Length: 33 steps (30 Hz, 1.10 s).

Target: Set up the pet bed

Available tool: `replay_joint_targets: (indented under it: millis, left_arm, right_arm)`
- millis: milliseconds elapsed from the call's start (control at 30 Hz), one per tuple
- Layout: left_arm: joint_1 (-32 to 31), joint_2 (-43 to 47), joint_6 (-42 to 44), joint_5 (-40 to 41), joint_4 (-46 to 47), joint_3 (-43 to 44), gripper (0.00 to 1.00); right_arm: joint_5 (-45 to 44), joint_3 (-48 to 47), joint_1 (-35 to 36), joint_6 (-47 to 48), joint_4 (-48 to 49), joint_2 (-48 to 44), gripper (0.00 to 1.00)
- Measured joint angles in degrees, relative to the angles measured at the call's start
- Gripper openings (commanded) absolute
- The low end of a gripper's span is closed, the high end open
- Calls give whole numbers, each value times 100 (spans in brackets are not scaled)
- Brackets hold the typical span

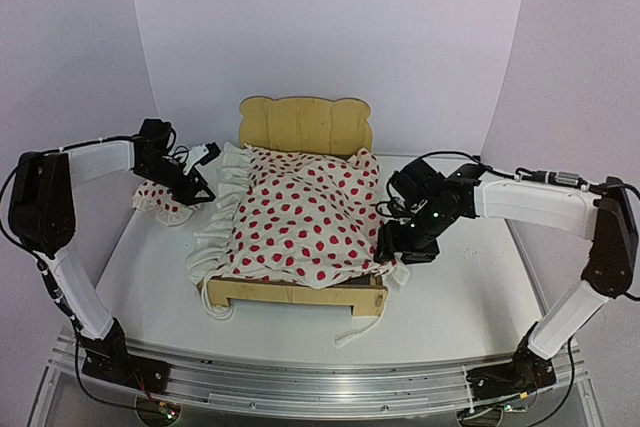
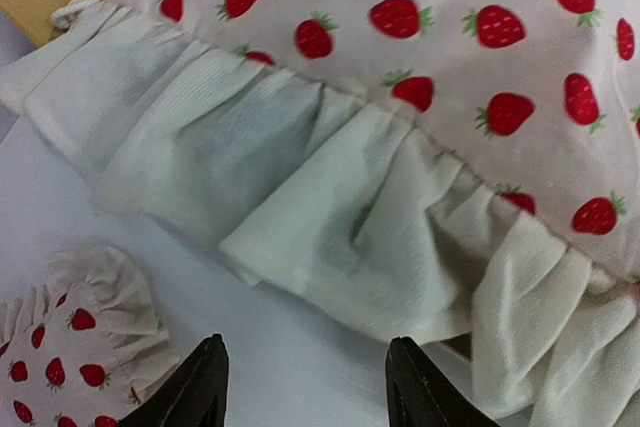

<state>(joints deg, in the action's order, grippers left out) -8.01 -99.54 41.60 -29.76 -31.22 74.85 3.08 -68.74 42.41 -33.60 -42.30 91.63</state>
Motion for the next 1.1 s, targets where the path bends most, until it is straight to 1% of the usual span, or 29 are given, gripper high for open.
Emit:
replay_joint_targets:
  millis: [133, 300, 467, 600, 700, 767, 900, 1000, 1100]
  left_arm:
    - [313, -5, 196, -3, 150, -129, 53]
    - [312, 41, 378, -191, 117, -690, 54]
    - [282, 100, 41, -407, 22, -862, 56]
    - [282, 196, -551, -655, 26, -767, 63]
    - [282, 193, -1159, -746, 134, -482, 72]
    - [282, 158, -1551, -746, 250, -184, 77]
    - [282, -264, -2113, -574, 644, 737, 84]
    - [282, -896, -2383, -440, 1046, 1623, 85]
    - [282, -1630, -2564, -421, 1337, 2569, 86]
  right_arm:
    - [-103, -55, 0, -198, 88, 425, 65]
    - [-226, -222, -106, -272, 199, 823, 65]
    - [-281, -350, -547, -95, 136, 924, 65]
    - [-338, -840, -1130, 451, -53, 1271, 66]
    - [-509, -1420, -1518, 1003, -246, 1662, 67]
    - [-709, -2018, -1725, 1353, -542, 1986, 68]
    - [-1024, -2952, -1934, 1795, -972, 2266, 69]
    - [-1177, -3141, -1995, 1958, -1124, 2056, 70]
    - [-1194, -2856, -1989, 1980, -1223, 1472, 70]
